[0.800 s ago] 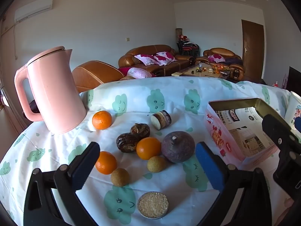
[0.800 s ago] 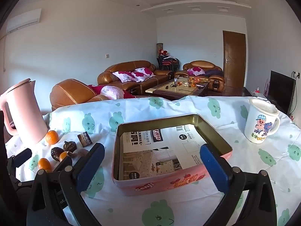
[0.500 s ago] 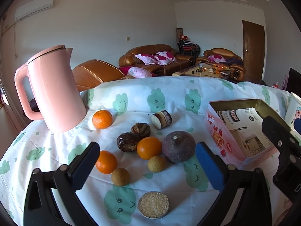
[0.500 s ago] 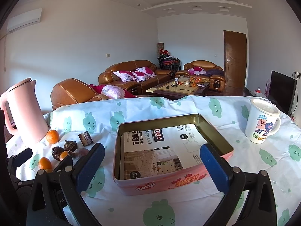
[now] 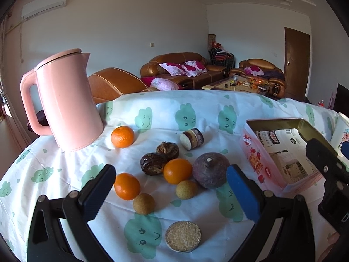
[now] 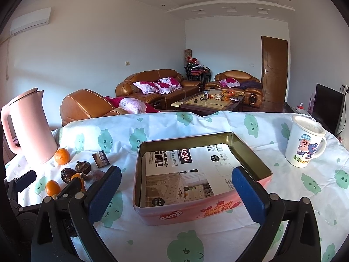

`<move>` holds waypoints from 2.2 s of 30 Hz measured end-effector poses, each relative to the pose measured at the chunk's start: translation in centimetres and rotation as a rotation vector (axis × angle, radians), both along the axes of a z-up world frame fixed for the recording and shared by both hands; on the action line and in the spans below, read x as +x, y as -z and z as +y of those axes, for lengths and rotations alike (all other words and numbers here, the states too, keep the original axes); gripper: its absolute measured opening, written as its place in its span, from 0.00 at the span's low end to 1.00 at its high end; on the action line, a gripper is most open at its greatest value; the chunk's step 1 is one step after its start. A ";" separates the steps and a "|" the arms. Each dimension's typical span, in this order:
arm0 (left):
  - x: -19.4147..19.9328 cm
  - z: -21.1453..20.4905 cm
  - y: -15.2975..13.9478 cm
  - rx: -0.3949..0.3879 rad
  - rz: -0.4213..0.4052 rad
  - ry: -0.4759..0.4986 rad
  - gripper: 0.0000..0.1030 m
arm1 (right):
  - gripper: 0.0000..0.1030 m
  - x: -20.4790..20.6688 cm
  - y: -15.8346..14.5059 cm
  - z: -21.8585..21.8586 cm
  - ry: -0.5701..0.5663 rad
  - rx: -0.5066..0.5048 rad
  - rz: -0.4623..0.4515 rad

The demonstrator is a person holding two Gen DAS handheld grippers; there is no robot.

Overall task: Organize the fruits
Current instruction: 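Grasp the grain cup with right tool while left tool reaches for brown fruit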

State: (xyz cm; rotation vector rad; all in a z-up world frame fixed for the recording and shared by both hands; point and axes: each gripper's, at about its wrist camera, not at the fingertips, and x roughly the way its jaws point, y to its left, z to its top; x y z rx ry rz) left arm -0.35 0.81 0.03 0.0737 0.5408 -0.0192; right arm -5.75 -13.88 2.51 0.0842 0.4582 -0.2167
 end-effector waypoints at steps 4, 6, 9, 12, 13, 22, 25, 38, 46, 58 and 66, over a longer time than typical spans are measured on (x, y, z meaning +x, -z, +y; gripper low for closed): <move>-0.2 0.1 0.0 -0.007 -0.013 -0.001 1.00 | 0.99 0.0 0.0 0.0 -0.004 0.003 0.004; -0.2 0.1 0.0 -0.013 -0.040 0.002 1.00 | 0.99 0.1 0.0 0.0 -0.008 0.001 0.009; -0.3 0.3 -0.1 0.017 -0.061 0.008 1.00 | 0.99 0.1 0.0 0.2 -0.015 -0.002 0.014; -0.4 0.7 -0.6 0.025 -0.097 0.024 1.00 | 0.99 0.2 0.0 0.2 -0.025 0.003 0.020; -0.5 1.0 -0.9 0.023 -0.097 0.031 1.00 | 0.99 0.3 0.1 0.2 -0.029 0.005 0.023; 1.5 6.4 -1.4 -0.009 0.042 0.004 1.00 | 0.99 0.5 0.6 1.3 -0.186 0.082 0.059; 1.6 8.4 -1.7 -0.012 0.044 -0.008 1.00 | 0.99 0.5 0.7 3.0 -0.311 0.100 0.077; 1.9 10.8 -1.5 0.032 0.101 0.057 1.00 | 0.63 2.6 5.3 13.5 -0.675 -0.025 0.363; 1.6 8.8 -0.7 0.049 0.153 0.147 1.00 | 0.36 2.4 5.8 13.8 -0.652 -0.070 0.427; 1.7 6.2 1.6 0.063 0.279 0.267 0.80 | 0.36 2.1 2.3 7.4 -0.435 -0.003 0.224; 2.4 6.1 3.7 0.043 0.381 0.289 0.56 | 0.36 2.7 2.0 6.1 -0.394 0.039 0.226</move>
